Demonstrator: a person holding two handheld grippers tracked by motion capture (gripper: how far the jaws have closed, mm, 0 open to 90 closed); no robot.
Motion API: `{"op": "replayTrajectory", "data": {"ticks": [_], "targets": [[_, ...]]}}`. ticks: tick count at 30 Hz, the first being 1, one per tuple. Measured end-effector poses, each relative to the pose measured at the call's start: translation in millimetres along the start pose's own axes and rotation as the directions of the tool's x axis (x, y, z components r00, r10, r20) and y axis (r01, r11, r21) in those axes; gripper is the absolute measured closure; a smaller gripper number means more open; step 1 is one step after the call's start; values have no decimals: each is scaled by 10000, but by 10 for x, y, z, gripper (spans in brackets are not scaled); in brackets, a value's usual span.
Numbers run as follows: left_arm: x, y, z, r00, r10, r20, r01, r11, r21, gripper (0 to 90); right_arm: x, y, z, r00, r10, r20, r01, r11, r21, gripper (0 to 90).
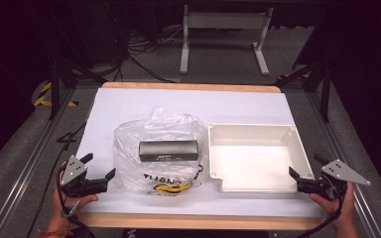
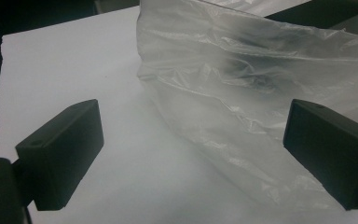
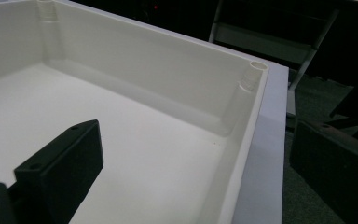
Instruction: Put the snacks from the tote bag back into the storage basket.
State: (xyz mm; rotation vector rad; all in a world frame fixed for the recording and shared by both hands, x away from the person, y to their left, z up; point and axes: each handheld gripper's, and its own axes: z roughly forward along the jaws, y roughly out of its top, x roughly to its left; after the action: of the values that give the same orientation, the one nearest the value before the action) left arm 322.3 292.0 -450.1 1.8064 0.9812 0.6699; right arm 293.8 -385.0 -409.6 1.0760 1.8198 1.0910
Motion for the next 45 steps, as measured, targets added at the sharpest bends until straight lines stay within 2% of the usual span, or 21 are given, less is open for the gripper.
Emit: {"op": "replayTrajectory", "data": {"ticks": [3,13,30,40,45], "targets": [[-10,4,2,9999,100,-20,-100,9999,51,57,-15,-10,11,10000,57,-64,-57,10000,38,33],[-29,8,3,9996,265,71,-265,9996,31,56,-2,10,-27,9999,-51,128,50,10000,69,34],[-20,5,17,9998,154,85,-155,9998,92,56,14,91,-77,9999,-80,151,82,9999,-146,37],[-29,6,14,9997,217,94,-218,9997,109,56,33,170,-116,9995,-306,71,308,9991,-292,51],[-27,3,17,9997,214,96,-216,9997,134,61,52,268,-134,9985,-502,-226,491,9978,-447,97]]}}
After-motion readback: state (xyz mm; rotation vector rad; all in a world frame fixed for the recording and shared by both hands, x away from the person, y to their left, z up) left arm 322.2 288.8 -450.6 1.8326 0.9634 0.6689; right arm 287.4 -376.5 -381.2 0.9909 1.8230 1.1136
